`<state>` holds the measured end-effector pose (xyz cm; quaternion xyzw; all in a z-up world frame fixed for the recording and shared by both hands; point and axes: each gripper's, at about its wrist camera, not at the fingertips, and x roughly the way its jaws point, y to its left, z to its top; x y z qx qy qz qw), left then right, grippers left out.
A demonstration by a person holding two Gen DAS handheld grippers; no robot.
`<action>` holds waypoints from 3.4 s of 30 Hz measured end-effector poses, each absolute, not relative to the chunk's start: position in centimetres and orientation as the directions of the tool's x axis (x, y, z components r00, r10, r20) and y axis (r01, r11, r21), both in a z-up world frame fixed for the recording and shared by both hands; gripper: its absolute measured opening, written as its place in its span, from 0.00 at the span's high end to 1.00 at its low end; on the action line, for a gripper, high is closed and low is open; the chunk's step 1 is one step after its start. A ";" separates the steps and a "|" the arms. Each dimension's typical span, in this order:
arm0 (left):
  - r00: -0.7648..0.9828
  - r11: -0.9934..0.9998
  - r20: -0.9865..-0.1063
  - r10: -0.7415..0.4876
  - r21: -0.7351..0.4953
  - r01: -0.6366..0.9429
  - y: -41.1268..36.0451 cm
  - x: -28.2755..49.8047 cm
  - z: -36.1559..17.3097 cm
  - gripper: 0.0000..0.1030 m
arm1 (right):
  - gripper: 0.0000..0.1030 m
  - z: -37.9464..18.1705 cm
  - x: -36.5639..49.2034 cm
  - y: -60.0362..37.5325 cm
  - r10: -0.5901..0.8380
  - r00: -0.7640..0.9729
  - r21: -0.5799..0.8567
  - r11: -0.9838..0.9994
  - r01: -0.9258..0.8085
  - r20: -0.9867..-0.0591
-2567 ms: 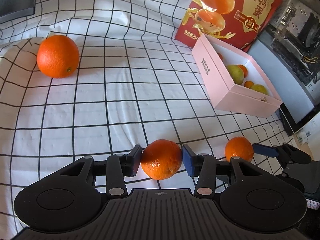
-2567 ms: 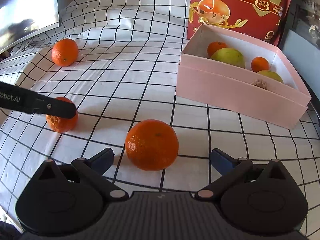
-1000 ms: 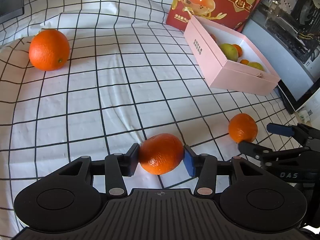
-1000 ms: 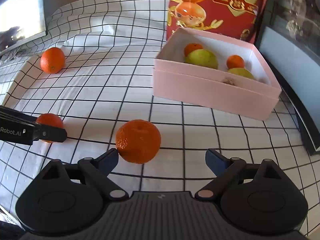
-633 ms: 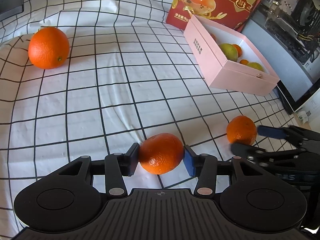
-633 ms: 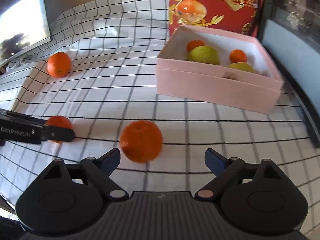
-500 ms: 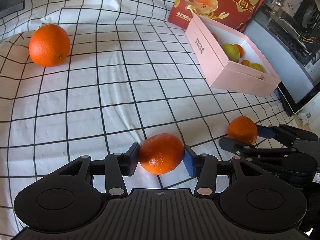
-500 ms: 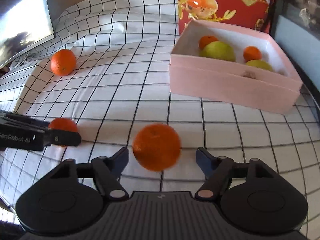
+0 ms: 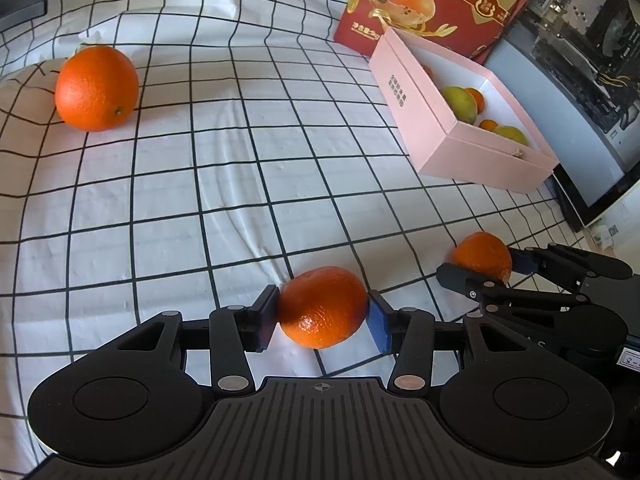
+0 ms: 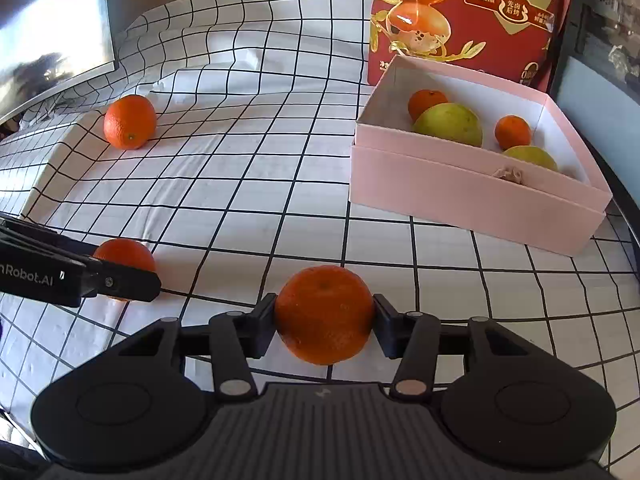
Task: Organize fruits
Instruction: 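Grasp a large tangerine with the right gripper while the left holds its tangerine, then carry both held tangerines over the pink box with both grippers, then open the left gripper over the pink box while the right lowers its tangerine inside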
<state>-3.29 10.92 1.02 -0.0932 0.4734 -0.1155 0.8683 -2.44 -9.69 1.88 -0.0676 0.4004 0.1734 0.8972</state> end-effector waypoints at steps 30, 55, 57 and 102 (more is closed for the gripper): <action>0.560 0.968 -0.791 -0.246 -0.232 0.097 9.5 -2.7 1.0 0.52 | 0.44 1.8 -2.8 -9.9 0.244 0.618 -0.003 0.929 -0.371 -0.747; 0.621 0.928 -0.694 -0.366 -0.225 0.295 2.2 1.2 7.6 0.53 | 0.55 5.3 -1.2 -16.4 0.226 0.656 0.101 0.970 -0.223 -0.720; 0.668 0.926 -0.645 -0.370 -0.197 0.322 1.2 2.9 10.1 0.53 | 0.55 7.6 -0.1 -17.8 0.229 0.694 0.098 0.970 -0.223 -0.683; 0.610 0.897 -0.662 -0.436 -0.268 0.351 -6.8 20.0 7.8 0.52 | 0.37 6.1 16.1 -21.4 0.170 0.673 -0.044 0.956 -0.289 -0.719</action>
